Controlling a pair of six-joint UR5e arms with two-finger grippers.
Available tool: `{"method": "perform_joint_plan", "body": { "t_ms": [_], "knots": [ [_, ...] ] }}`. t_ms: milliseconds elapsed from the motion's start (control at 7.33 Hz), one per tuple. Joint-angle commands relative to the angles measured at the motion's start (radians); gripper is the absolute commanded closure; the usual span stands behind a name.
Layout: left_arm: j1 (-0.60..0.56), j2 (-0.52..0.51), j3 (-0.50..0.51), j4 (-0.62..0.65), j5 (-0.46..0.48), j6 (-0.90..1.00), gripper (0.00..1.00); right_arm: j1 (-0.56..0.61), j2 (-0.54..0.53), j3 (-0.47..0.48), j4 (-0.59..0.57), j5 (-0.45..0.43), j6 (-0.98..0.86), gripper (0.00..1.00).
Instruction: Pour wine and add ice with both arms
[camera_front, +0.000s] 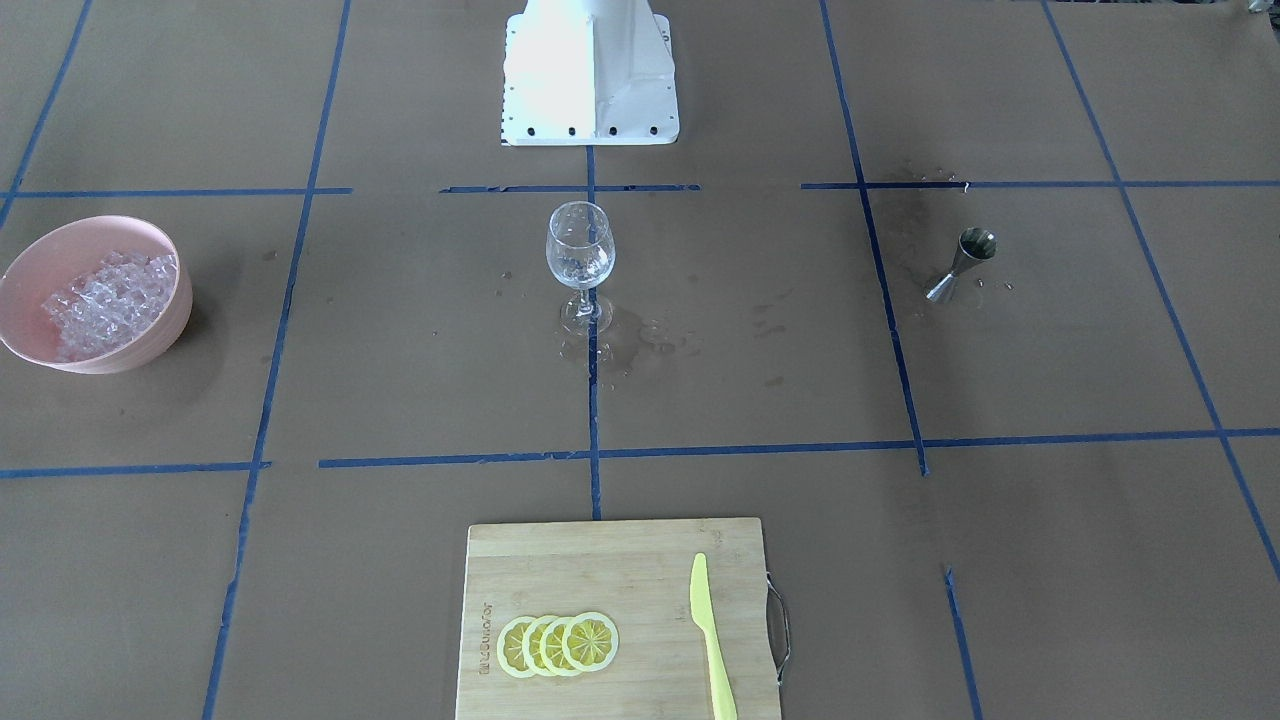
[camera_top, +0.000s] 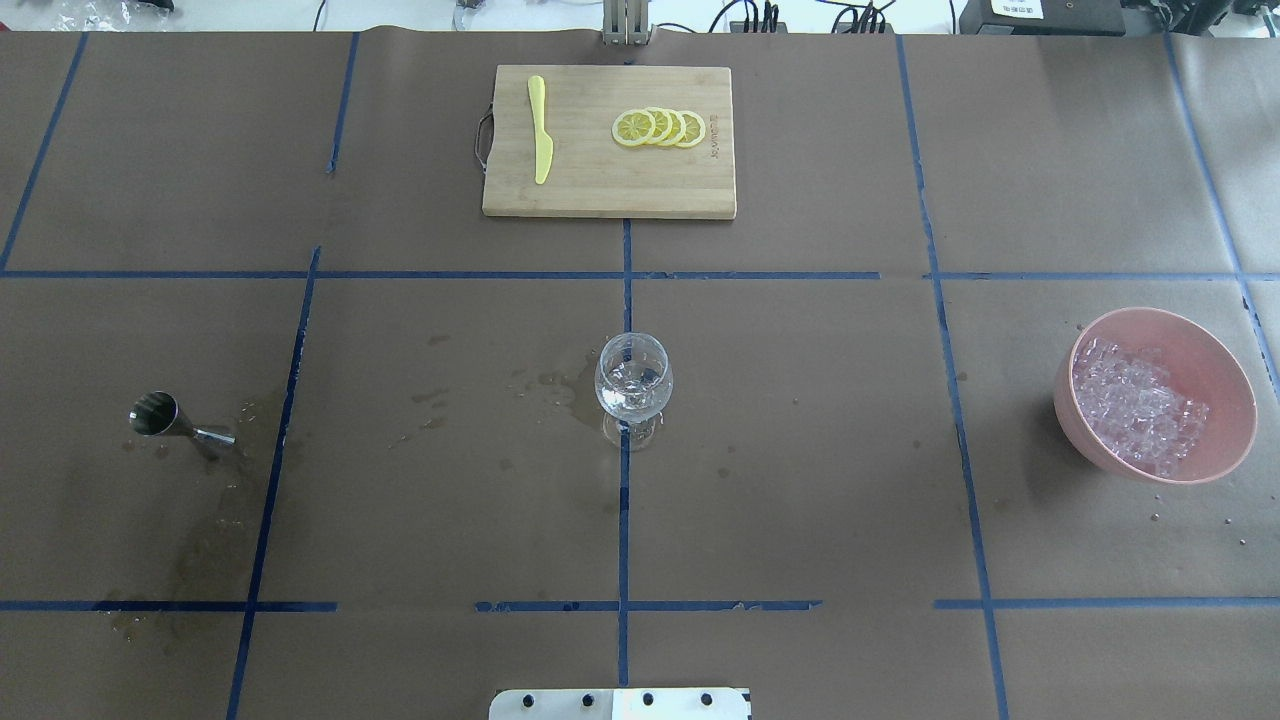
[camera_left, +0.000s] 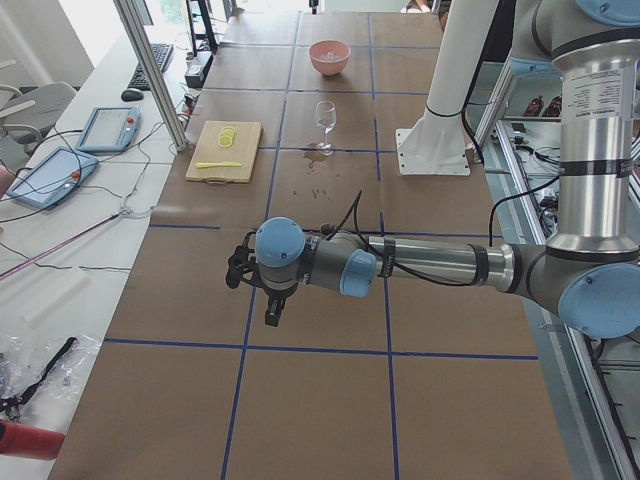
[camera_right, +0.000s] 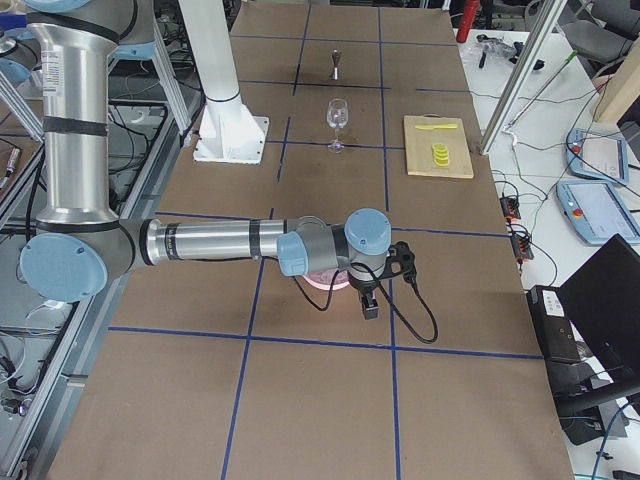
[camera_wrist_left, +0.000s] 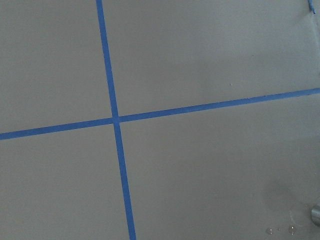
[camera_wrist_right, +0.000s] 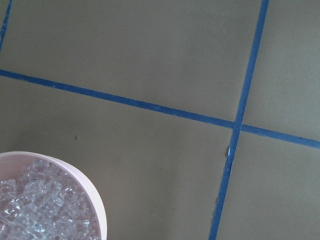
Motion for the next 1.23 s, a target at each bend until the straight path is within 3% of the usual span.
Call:
{"method": "perform_joint_plan", "body": {
  "t_ms": [0, 409, 818, 1091],
  "knots": [
    [0.058, 0.000, -0.020, -0.096, 0.006, -0.178, 0.00, -0.021, -0.002, 0.023, 0.002, 0.001, 0.049, 0.00],
    [0.198, -0.002, -0.156, -0.100, 0.014, -0.381, 0.00, -0.051, 0.000, 0.044, 0.002, 0.001, 0.124, 0.00],
    [0.575, 0.006, -0.380, -0.224, 0.398, -0.864, 0.00, -0.053, -0.002, 0.043, 0.002, 0.001, 0.124, 0.00],
    [0.796, 0.097, -0.500, -0.224, 0.628, -1.062, 0.00, -0.054, -0.002, 0.043, 0.002, 0.001, 0.124, 0.00]
  ]
}}
